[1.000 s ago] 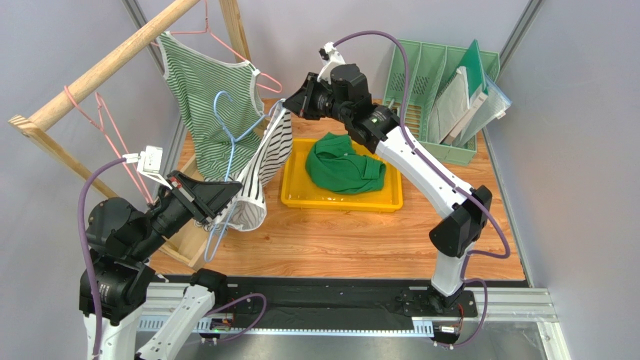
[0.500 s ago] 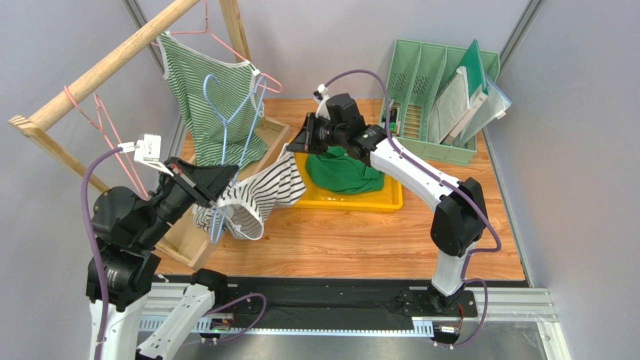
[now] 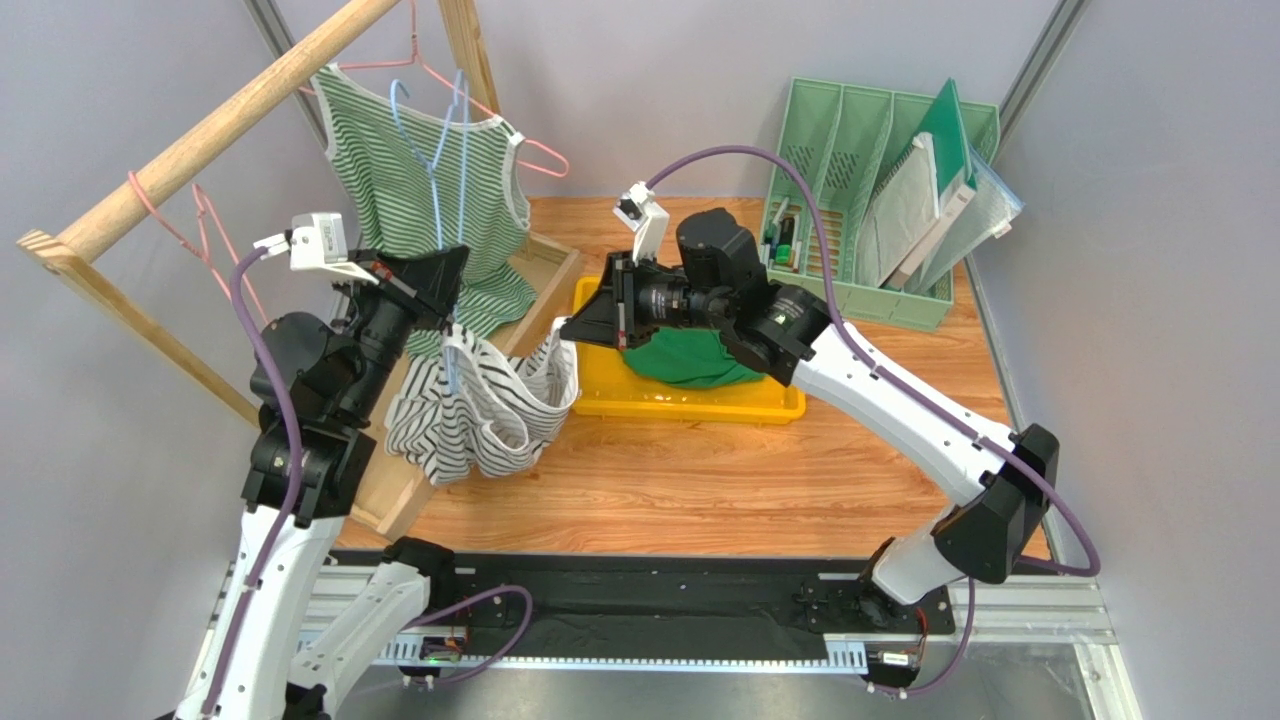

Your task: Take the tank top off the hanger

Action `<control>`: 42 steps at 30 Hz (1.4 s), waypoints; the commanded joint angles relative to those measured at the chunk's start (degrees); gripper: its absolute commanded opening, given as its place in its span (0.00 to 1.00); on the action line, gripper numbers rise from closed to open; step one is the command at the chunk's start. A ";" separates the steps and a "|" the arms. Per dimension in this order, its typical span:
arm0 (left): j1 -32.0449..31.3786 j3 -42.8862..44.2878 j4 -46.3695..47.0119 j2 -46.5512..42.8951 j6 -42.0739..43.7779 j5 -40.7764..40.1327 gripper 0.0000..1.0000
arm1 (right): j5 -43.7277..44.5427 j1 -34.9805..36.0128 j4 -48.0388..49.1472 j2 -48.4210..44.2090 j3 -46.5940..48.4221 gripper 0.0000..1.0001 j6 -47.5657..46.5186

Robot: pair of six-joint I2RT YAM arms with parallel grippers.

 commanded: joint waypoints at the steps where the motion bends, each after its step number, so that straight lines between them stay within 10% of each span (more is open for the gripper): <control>1: 0.21 0.15 12.30 -0.03 6.33 -6.10 0.00 | -1.28 0.09 0.26 -1.46 -1.74 0.00 -1.54; 13: 0.21 -7.05 38.30 -1.00 20.05 -1.71 0.00 | 0.98 1.85 0.17 -3.74 -3.49 0.00 -2.60; 20: 0.21 -5.30 36.66 -1.35 15.32 1.27 0.00 | 3.89 1.85 0.17 -3.57 -4.55 0.00 -3.39; 42: 0.21 18.61 -5.43 -8.20 3.08 12.18 0.00 | 22.45 0.62 -2.12 -3.11 14.08 0.00 -23.07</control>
